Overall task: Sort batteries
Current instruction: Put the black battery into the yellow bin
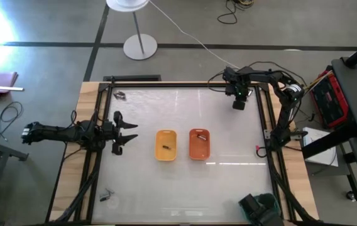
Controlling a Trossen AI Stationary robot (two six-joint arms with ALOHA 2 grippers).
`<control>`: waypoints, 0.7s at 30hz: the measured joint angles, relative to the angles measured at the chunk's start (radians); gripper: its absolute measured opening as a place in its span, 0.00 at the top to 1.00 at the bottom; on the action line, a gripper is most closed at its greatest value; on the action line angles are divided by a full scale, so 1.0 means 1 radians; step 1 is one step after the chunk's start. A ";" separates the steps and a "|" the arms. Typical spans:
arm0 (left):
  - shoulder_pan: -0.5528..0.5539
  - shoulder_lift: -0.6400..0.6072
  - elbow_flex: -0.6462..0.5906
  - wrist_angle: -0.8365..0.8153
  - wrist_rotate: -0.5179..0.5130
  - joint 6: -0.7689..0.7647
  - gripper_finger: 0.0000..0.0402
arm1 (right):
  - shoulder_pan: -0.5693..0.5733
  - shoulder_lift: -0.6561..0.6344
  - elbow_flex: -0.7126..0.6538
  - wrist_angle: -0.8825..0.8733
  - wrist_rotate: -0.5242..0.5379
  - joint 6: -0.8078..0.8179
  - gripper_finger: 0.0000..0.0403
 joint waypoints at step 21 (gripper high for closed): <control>0.000 0.000 0.000 0.000 0.000 0.000 0.55 | 0.412 -0.450 -0.006 -0.112 -0.141 0.411 0.97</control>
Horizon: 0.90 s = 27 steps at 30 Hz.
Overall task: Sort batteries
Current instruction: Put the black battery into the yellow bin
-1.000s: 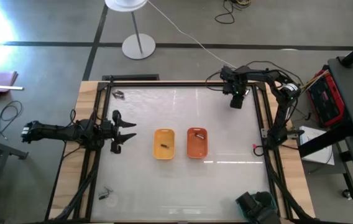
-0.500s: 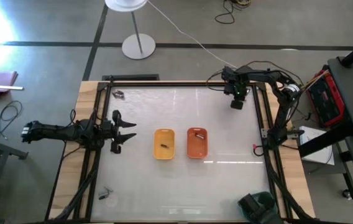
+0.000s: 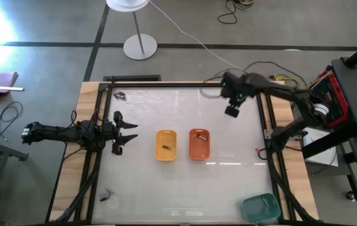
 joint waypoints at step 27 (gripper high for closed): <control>0.000 0.000 0.000 0.000 0.000 0.000 0.55 | 0.612 0.393 0.346 0.422 0.010 0.358 0.97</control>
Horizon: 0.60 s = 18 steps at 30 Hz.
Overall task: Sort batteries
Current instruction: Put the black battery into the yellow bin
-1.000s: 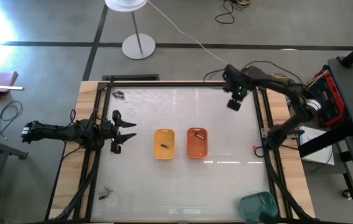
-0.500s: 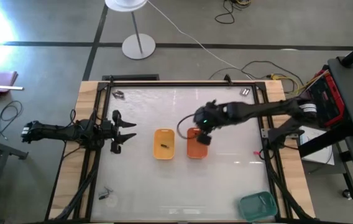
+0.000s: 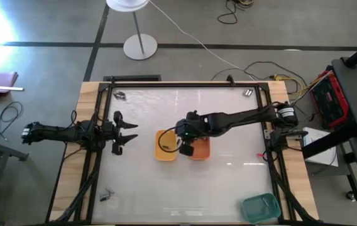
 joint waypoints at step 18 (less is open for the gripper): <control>0.000 0.000 0.000 0.000 0.000 0.000 0.55 | -0.045 0.204 0.098 -0.078 -0.136 -0.139 0.68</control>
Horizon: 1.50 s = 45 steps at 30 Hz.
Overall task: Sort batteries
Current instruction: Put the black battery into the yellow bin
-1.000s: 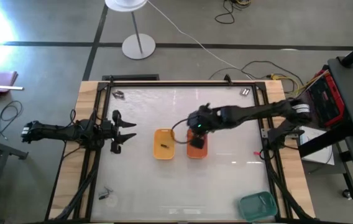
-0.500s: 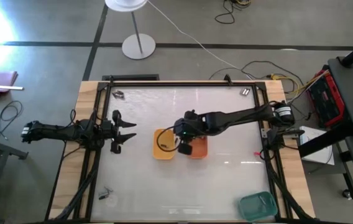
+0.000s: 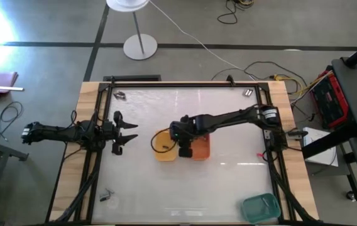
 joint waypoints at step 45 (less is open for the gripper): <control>0.000 0.013 0.000 0.000 0.000 0.000 0.55 | -0.054 0.166 0.071 0.009 -0.093 -0.138 0.62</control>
